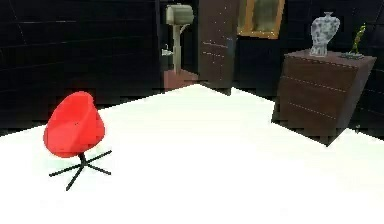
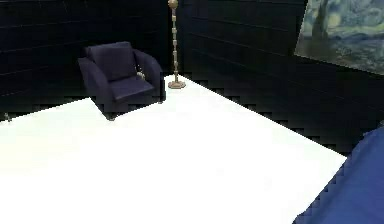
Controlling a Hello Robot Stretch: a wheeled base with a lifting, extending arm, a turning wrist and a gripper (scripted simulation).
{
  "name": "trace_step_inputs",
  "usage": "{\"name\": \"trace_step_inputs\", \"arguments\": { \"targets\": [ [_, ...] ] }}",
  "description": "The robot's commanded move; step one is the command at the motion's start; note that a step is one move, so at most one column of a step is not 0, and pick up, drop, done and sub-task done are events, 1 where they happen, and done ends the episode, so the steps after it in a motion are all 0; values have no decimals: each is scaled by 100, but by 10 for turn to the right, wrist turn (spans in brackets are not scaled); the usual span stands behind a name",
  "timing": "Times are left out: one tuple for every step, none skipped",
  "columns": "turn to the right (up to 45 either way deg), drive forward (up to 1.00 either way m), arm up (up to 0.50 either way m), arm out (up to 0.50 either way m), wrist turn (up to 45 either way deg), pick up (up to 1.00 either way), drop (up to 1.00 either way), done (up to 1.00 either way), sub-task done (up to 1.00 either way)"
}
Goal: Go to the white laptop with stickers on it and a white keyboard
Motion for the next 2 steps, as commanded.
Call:
{"name": "trace_step_inputs", "arguments": {
  "targets": [
    [-450,0,0,0,0,0,0,0,0],
    [-60,0,0,0,0,0,0,0,0]
  ]
}}
